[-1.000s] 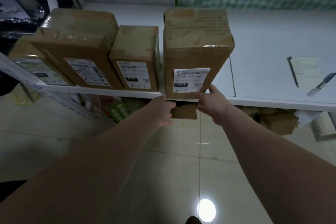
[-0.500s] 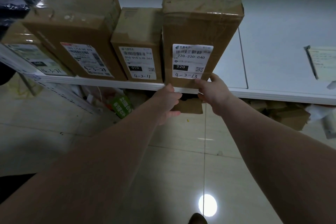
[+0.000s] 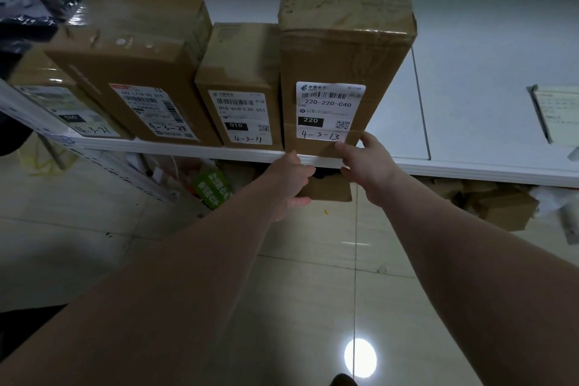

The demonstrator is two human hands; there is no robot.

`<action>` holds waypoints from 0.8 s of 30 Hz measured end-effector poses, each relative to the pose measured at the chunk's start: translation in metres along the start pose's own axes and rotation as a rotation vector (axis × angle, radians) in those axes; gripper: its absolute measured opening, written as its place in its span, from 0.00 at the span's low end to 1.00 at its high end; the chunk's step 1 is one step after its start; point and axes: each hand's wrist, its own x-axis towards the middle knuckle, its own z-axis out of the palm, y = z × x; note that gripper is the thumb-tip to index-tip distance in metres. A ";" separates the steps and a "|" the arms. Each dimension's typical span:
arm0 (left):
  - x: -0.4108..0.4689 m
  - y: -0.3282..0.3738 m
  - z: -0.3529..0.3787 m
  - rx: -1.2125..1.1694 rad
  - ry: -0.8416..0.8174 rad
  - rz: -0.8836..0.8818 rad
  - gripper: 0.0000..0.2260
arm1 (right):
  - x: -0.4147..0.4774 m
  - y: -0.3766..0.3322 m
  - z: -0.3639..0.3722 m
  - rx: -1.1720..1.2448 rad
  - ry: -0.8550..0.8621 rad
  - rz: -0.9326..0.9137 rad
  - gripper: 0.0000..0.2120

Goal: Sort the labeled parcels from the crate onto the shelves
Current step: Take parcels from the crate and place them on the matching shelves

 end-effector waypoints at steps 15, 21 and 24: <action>-0.152 0.008 -0.061 0.208 0.041 -0.126 0.14 | -0.122 -0.036 -0.002 -0.034 -0.177 0.307 0.09; -0.182 0.076 -0.057 0.341 0.217 0.043 0.22 | -0.120 -0.109 -0.025 0.008 0.034 0.188 0.38; -0.189 0.106 -0.049 0.335 0.242 0.137 0.26 | -0.120 -0.131 -0.034 0.017 0.027 0.143 0.39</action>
